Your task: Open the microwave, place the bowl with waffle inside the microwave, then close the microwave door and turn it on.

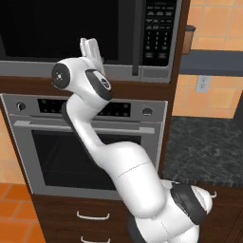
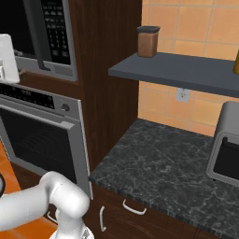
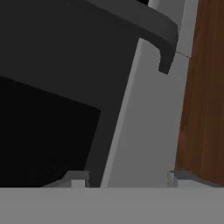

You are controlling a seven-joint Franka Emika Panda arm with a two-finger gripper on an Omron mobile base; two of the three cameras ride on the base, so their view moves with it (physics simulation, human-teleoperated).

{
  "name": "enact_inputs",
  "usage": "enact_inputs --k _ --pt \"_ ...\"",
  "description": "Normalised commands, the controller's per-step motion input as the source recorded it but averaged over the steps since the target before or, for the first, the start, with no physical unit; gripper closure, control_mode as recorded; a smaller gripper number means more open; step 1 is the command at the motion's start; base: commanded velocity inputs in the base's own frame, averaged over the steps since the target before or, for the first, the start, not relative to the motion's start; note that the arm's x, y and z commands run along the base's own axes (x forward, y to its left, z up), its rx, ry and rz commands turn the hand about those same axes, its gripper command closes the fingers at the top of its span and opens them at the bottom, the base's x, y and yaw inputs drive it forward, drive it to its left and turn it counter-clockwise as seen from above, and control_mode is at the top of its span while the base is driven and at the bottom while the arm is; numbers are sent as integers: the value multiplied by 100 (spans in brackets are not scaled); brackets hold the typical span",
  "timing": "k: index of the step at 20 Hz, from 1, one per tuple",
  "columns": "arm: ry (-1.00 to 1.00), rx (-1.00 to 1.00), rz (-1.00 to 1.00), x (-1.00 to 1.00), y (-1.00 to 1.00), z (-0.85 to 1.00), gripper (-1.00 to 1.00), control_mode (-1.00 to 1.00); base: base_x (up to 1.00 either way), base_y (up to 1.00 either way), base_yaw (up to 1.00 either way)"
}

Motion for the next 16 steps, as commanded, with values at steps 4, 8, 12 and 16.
enact_inputs --k 4,8,12,16 --pt "-13 0 0 -96 -38 6 -100 -100 0 0 0" --pt "-16 1 -3 -100 -71 -1 -100 -100 0 0 0" --pt "-2 0 -18 -77 -100 -7 -100 -100 0 0 0" --pt "0 0 -15 -30 -94 -12 -100 -100 0 0 0"
